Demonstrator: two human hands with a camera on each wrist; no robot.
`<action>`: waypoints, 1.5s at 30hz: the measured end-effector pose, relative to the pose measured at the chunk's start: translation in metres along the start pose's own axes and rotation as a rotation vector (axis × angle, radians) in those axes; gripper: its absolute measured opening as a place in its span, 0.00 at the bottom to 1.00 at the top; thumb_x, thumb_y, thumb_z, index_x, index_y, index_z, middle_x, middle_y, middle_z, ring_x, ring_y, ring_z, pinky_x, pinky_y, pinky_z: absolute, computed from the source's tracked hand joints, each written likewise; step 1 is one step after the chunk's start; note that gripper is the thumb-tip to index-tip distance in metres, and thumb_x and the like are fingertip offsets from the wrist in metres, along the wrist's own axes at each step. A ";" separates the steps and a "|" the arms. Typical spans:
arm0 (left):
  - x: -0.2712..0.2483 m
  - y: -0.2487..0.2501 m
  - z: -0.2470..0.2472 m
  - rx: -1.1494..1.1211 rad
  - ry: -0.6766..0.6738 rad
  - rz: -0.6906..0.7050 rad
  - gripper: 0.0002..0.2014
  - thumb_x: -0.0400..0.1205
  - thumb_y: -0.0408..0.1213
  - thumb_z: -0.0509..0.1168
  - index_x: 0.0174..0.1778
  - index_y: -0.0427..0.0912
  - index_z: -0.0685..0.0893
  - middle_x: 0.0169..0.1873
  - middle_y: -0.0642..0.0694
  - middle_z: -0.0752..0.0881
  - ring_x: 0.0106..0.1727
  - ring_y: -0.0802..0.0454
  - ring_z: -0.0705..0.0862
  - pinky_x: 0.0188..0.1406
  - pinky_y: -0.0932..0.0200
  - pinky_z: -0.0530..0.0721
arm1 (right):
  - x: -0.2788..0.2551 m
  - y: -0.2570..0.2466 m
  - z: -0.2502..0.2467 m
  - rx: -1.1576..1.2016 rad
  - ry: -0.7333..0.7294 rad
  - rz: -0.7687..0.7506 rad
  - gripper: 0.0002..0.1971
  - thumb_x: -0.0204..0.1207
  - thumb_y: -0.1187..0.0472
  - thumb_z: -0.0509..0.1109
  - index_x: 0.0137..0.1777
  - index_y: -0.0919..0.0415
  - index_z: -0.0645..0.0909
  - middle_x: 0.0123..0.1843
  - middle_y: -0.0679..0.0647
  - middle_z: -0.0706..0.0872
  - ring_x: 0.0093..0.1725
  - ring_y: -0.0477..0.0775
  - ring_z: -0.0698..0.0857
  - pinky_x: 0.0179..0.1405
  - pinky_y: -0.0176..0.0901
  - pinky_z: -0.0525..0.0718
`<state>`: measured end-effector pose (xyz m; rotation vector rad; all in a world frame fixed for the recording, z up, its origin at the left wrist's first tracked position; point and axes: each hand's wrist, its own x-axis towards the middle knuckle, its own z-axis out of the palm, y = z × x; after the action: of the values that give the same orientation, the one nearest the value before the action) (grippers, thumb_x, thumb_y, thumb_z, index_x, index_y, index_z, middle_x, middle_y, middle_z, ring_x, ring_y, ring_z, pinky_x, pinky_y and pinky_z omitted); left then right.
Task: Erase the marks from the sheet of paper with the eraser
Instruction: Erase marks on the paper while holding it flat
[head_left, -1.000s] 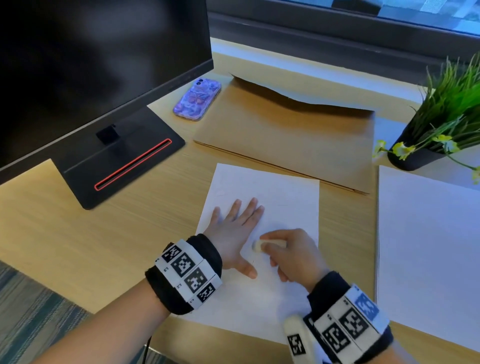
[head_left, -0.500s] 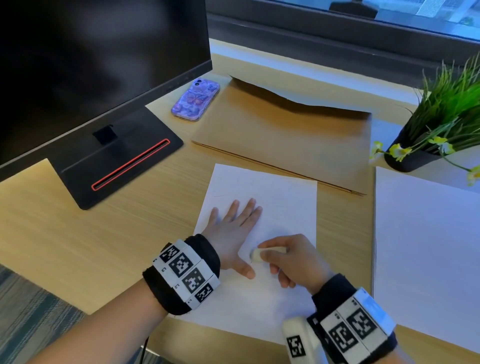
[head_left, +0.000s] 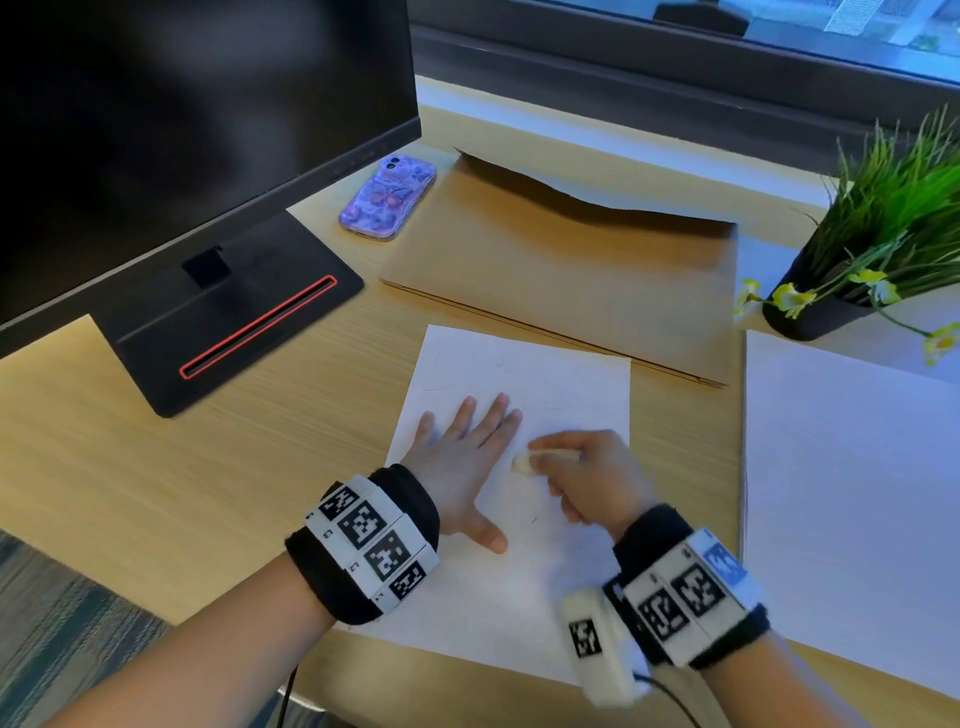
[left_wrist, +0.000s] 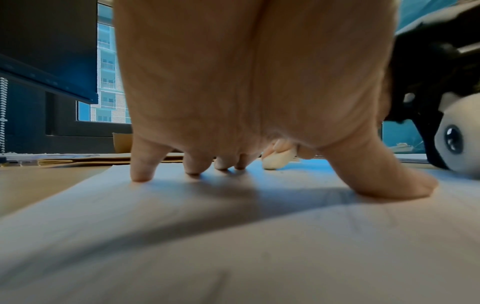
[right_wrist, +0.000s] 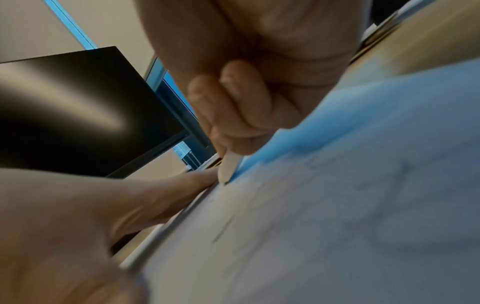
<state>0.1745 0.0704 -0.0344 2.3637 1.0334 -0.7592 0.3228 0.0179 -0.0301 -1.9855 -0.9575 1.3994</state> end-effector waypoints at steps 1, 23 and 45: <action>0.000 0.000 0.000 0.000 0.003 0.000 0.62 0.71 0.60 0.71 0.79 0.47 0.26 0.78 0.51 0.24 0.80 0.43 0.28 0.77 0.35 0.38 | 0.004 -0.003 -0.001 0.029 0.049 -0.009 0.08 0.76 0.60 0.72 0.54 0.56 0.85 0.28 0.55 0.79 0.18 0.48 0.72 0.14 0.34 0.69; -0.001 0.001 0.000 0.022 0.031 -0.022 0.63 0.71 0.62 0.70 0.79 0.44 0.25 0.79 0.49 0.25 0.81 0.45 0.29 0.78 0.38 0.38 | 0.021 -0.015 0.000 0.065 0.064 0.005 0.08 0.80 0.63 0.67 0.56 0.61 0.84 0.26 0.54 0.78 0.17 0.47 0.72 0.18 0.38 0.70; -0.001 0.002 -0.002 0.007 0.041 -0.052 0.65 0.69 0.62 0.71 0.78 0.39 0.26 0.78 0.44 0.25 0.81 0.48 0.28 0.79 0.41 0.38 | 0.024 -0.023 0.009 -0.004 0.034 0.004 0.08 0.79 0.63 0.67 0.55 0.58 0.83 0.28 0.54 0.79 0.18 0.46 0.74 0.18 0.37 0.73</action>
<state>0.1757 0.0696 -0.0323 2.3752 1.1144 -0.7370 0.3140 0.0508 -0.0297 -2.0086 -0.9418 1.3630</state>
